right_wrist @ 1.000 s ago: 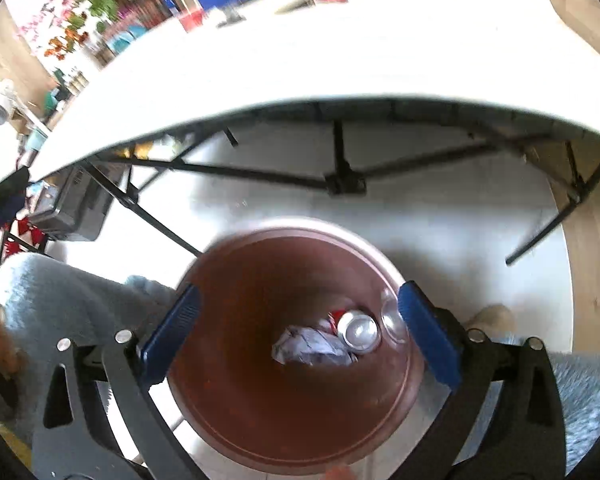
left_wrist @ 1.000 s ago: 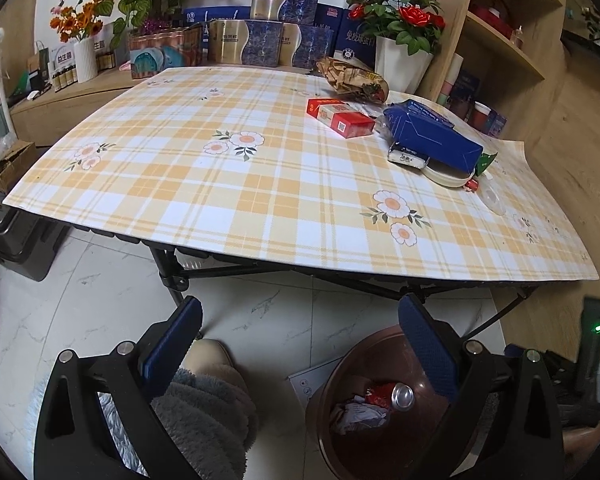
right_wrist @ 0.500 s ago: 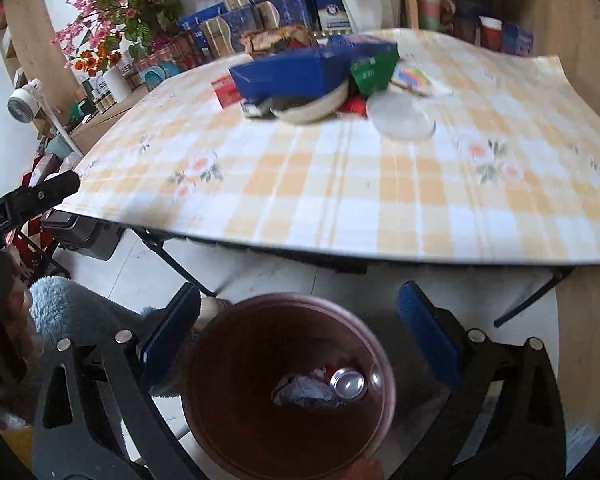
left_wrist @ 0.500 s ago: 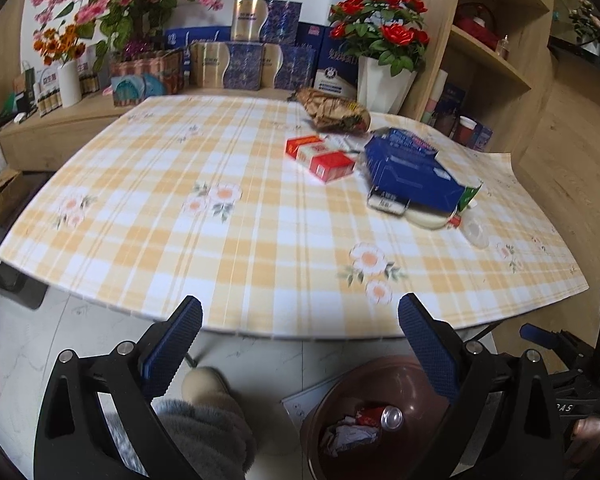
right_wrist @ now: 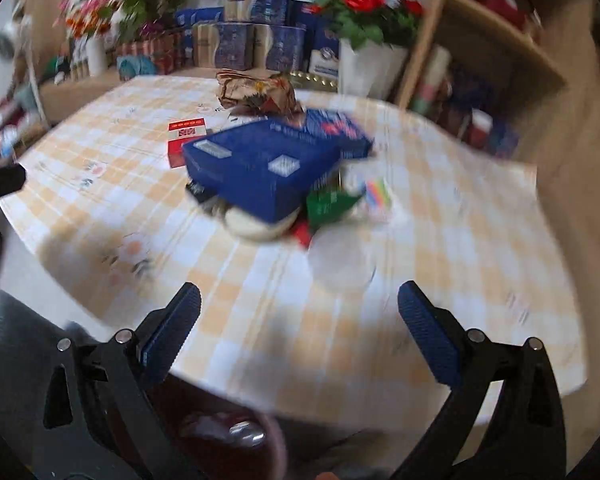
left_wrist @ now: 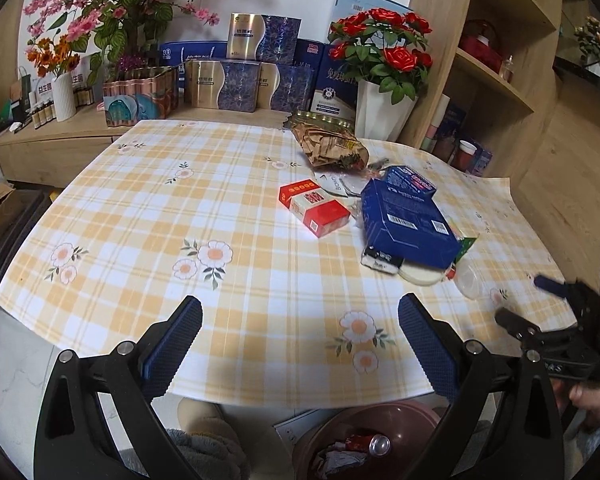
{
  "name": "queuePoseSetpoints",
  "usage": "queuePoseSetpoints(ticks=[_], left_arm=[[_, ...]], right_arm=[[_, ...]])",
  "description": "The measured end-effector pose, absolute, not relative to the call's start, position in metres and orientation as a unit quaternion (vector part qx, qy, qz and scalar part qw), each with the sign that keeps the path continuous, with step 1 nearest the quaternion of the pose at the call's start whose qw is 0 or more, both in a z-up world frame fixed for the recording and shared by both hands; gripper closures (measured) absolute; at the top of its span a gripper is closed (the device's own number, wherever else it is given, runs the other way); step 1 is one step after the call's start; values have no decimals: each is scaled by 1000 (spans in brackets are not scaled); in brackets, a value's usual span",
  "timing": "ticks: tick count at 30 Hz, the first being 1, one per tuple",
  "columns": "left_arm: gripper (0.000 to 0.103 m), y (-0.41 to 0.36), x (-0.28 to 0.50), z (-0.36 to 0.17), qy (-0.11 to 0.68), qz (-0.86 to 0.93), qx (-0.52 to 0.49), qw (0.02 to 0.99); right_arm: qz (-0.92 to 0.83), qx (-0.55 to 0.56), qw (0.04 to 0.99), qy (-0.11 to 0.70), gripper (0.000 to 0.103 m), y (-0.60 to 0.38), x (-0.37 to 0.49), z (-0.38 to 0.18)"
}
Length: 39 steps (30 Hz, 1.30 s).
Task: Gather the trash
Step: 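Grasp the blue coffee box with the right gripper and lift it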
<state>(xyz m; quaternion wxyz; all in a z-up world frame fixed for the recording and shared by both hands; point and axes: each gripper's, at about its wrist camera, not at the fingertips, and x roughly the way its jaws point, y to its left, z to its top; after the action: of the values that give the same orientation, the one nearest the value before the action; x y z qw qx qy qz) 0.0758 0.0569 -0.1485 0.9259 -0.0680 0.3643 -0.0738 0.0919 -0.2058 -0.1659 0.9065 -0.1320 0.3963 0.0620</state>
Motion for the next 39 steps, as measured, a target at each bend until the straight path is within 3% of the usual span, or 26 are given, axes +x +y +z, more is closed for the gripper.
queuePoseSetpoints(ticks=[9,19,26,32,39], left_arm=[[7,63,95,-158,379,-69,-87,919],[7,68,107,-174,397,-70,-99,910],[7,73,112,-181,405,-70,-117,904],[7,72,115,-180,408,-77,-121,902],[7,64,116,-174,411,-88,-150,895]], right_arm=[[61,-319,868,376,6,-147,158,-189],[62,-379,834,397,7,-113,207,-223],[83,-387,824,405,40,-104,213,-218],[120,-299,870,372,57,-127,208,-150],[122,-83,926,348,60,-205,216,-77]])
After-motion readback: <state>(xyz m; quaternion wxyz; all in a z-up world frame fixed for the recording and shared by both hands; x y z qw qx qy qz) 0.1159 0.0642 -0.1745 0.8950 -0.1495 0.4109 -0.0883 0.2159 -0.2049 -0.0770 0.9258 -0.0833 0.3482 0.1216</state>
